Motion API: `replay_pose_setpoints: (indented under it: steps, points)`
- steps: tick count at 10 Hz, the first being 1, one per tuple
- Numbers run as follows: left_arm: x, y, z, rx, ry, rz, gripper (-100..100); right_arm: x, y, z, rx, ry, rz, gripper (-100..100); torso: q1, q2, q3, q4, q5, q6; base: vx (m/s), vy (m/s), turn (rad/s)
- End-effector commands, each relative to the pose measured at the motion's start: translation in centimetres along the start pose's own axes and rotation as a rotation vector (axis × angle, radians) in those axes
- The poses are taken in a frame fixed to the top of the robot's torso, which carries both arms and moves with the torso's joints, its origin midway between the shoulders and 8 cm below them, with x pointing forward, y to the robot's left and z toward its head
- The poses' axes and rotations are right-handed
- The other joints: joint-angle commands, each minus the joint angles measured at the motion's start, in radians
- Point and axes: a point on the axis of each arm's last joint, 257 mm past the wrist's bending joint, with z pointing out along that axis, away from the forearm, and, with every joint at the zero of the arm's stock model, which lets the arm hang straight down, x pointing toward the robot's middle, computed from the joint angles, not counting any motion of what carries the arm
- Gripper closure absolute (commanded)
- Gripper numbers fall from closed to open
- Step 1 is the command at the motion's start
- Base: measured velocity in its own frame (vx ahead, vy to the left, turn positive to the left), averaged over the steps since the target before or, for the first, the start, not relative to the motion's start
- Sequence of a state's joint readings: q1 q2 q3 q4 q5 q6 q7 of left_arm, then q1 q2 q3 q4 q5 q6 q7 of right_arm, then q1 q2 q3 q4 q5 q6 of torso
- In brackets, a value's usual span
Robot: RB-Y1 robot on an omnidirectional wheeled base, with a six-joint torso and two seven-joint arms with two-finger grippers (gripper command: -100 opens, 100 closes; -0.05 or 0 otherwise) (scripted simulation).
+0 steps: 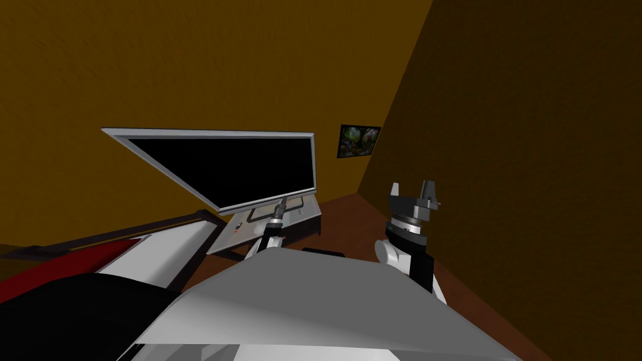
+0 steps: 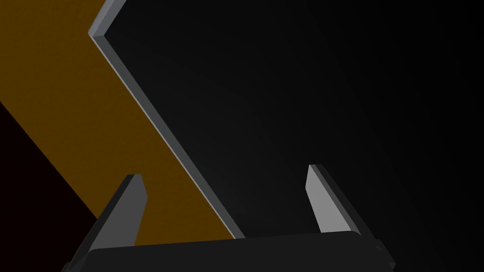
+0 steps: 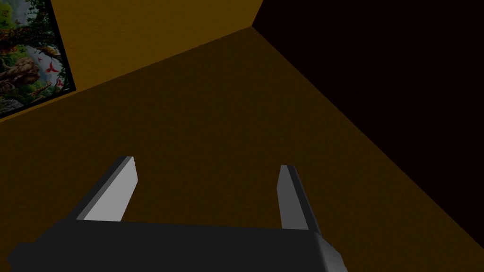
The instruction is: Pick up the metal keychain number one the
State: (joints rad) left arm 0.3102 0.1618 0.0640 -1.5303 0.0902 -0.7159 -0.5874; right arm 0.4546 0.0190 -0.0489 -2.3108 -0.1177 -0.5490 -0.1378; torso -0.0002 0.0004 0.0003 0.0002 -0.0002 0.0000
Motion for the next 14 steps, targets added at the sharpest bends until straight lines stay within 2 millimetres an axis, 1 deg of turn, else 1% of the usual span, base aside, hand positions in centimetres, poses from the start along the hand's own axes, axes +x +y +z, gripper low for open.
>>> replay_pose_setpoints:
  steps: [1,2,3,4,5,6,7,8,9,10,11,12,13,14]
  points:
    - [0.7,1.4,-0.5,-0.026,0.014,0.026,-100,0.0,0.0,0.0,0.000,0.000,0.000,0,0.000,0.000,0.000,0.000,0.000,0.000,-0.008,-0.008,-0.045]
    - [0.9,1.7,-0.7,-0.032,0.018,0.027,-100,0.0,0.0,0.0,0.000,0.000,0.000,0,0.000,0.000,0.000,0.000,0.000,0.000,0.000,0.000,0.000]
    - [1.1,2.7,-0.7,-0.045,0.024,0.073,-100,0.0,0.0,0.0,0.000,0.000,0.000,0,0.000,0.000,0.000,0.000,0.000,0.000,-0.006,-0.007,-0.081]
    - [1.6,3.7,-1.3,-0.067,0.037,0.074,-100,0.0,0.0,0.0,0.000,0.000,0.000,0,0.000,0.000,0.000,0.000,0.000,0.000,-0.006,-0.004,-0.045]
    - [1.4,4.0,-0.9,-0.063,0.033,0.118,-100,0.0,0.0,0.0,0.000,0.000,0.000,0,0.000,0.000,0.000,0.000,0.000,0.000,-0.004,-0.009,-0.092]
    - [2.0,5.0,-1.6,-0.087,0.048,0.120,-100,0.0,0.0,0.0,0.000,0.000,0.000,0,0.000,0.000,0.000,0.000,0.000,0.000,-0.002,-0.006,-0.035]
    - [2.3,5.6,-2.0,-0.101,0.057,0.121,-100,0.0,0.0,0.0,0.000,0.000,0.000,0,0.000,0.000,0.000,0.000,0.000,0.000,-0.001,-0.002,0.016]
    - [2.6,6.8,-2.2,-0.119,0.067,0.164,-100,0.0,0.0,0.0,0.000,0.000,0.000,0,0.000,0.000,0.000,0.000,0.000,0.000,0.000,-0.006,-0.097]
    - [2.9,7.5,-2.7,-0.136,0.078,0.165,-100,0.0,0.0,0.0,0.000,0.000,0.000,0,0.000,-0.001,0.000,0.000,0.000,0.000,0.001,-0.003,-0.041]
    - [3.1,8.4,-2.8,-0.147,0.084,0.207,-100,0.0,0.0,0.0,0.000,0.000,0.000,0,0.000,-0.001,0.000,0.000,0.000,0.000,0.005,-0.006,-0.074]
    - [3.6,9.3,-3.5,-0.171,0.100,0.208,-100,0.0,0.0,0.0,0.000,0.000,0.000,0,0.000,-0.001,0.000,0.000,0.000,0.000,0.006,-0.003,-0.049]
    - [3.7,10.2,-3.6,-0.184,0.107,0.247,-100,0.0,0.0,0.0,0.000,0.000,0.000,0,0.001,-0.001,0.000,0.000,0.000,0.000,0.010,-0.002,-0.066]
    - [4.2,11.1,-4.4,-0.206,0.123,0.248,-100,0.0,0.0,0.0,0.000,0.000,0.000,0,0.000,-0.001,-0.001,0.000,0.000,0.000,0.010,0.000,-0.055]
    - [4.6,12.2,-4.9,-0.228,0.137,0.284,-100,0.0,0.0,0.0,0.000,0.000,0.000,0,0.001,-0.001,-0.001,0.000,0.000,0.000,0.016,0.001,-0.102]
